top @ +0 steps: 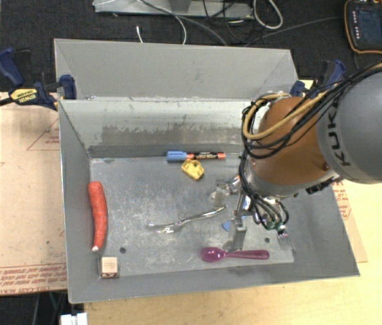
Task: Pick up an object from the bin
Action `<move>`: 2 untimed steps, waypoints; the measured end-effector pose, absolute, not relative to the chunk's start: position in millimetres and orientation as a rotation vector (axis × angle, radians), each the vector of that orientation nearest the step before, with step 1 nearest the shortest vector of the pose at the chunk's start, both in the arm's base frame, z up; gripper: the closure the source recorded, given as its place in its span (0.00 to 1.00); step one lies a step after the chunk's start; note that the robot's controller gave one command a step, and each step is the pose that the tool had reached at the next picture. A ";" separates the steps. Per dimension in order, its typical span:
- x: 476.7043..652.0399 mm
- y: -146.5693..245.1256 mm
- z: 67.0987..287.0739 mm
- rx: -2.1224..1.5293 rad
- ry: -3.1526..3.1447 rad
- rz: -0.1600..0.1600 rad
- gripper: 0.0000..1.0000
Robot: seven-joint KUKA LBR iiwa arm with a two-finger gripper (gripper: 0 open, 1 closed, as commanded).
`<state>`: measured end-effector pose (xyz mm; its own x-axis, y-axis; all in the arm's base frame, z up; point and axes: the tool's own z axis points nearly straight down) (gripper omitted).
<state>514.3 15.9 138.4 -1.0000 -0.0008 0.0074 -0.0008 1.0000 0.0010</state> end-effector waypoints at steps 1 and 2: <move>516.0 15.8 142.8 0.000 -3.142 -0.002 0.00; 563.1 66.4 68.7 0.669 -3.067 -0.007 0.00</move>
Offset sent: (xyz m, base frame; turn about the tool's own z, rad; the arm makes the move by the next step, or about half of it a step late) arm 0.0486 0.0486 -0.0684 -0.4289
